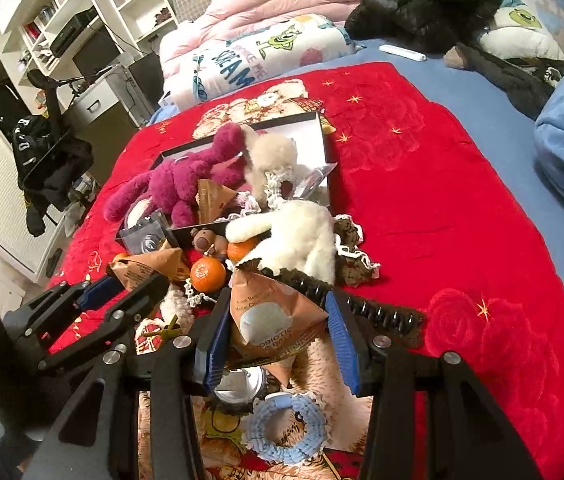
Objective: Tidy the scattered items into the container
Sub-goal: 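Carry both tan packets up toward the black-framed box with both grippers, then lower both tan packets into the box and open both grippers, then withdraw both grippers from the box back over the item pile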
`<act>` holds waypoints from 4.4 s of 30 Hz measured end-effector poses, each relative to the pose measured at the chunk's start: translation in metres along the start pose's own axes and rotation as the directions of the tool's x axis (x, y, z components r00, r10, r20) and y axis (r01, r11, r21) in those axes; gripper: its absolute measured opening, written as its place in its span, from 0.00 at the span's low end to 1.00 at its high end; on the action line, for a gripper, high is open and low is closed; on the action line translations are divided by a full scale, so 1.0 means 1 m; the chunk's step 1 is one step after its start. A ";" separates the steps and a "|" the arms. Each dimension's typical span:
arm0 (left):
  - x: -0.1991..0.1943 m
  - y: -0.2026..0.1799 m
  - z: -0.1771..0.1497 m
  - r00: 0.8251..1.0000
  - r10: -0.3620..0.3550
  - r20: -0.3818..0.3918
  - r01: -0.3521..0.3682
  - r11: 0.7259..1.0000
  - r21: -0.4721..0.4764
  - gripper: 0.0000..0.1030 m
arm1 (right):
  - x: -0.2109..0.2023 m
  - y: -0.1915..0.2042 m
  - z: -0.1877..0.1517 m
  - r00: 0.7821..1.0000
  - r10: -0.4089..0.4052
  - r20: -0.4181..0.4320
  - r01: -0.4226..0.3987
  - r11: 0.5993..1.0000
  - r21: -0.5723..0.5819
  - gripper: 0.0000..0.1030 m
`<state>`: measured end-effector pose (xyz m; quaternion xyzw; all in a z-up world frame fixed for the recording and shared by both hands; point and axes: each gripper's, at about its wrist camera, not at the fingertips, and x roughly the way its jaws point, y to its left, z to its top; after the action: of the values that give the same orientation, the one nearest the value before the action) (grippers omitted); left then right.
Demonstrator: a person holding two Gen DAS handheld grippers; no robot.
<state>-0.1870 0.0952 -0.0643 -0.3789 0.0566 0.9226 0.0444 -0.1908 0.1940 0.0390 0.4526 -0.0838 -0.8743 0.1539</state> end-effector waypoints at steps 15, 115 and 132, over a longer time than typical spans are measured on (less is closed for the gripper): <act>0.002 0.020 0.003 0.999 -0.037 0.011 0.038 0.994 -0.100 0.29 | 0.006 0.007 0.001 0.999 0.041 0.008 -0.041 0.999 -0.016 0.43; 0.075 0.055 0.094 0.998 -0.010 0.057 0.020 0.984 -0.176 1.00 | 0.109 0.000 0.117 0.992 0.077 0.097 -0.087 0.991 0.104 1.00; -0.164 0.083 0.114 0.962 0.150 0.226 -0.101 0.971 -0.218 1.00 | -0.147 0.079 0.115 0.903 0.038 0.429 0.006 0.995 -0.102 1.00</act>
<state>-0.1601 0.0221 0.1379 -0.2624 -0.0203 0.9636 -0.0471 -0.1899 0.1718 0.2409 0.2395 -0.0751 -0.9544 0.1615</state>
